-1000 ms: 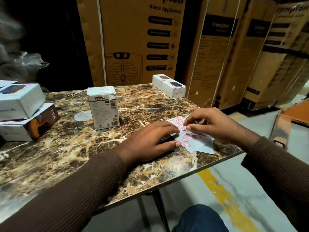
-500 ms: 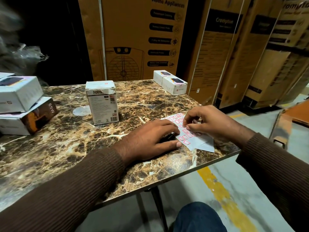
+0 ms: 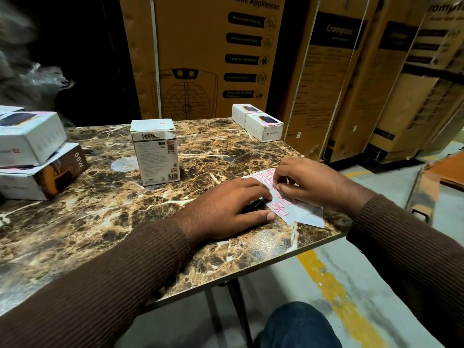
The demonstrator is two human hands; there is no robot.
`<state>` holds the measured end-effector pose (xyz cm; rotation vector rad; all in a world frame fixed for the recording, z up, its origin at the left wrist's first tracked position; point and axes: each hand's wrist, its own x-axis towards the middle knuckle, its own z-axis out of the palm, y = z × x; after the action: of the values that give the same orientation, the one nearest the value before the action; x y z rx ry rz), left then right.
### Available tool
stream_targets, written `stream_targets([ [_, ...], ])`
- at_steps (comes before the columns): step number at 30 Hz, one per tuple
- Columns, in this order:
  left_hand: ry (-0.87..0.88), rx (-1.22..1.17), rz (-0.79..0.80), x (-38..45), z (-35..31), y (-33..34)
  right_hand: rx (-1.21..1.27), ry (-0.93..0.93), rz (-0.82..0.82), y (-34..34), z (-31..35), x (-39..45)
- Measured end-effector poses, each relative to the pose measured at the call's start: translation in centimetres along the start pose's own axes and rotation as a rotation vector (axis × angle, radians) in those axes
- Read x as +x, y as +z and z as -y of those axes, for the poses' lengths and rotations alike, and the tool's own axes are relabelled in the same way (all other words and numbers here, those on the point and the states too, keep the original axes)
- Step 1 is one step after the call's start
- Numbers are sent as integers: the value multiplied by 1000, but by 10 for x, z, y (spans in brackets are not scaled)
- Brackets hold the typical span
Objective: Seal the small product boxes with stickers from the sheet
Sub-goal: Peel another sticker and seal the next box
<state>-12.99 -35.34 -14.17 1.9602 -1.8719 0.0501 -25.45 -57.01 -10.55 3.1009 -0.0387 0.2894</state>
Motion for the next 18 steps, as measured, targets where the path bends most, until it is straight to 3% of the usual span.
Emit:
stream_targets([
  [18, 11, -11, -23, 0, -1, 0, 249, 238, -38, 4, 6, 4],
])
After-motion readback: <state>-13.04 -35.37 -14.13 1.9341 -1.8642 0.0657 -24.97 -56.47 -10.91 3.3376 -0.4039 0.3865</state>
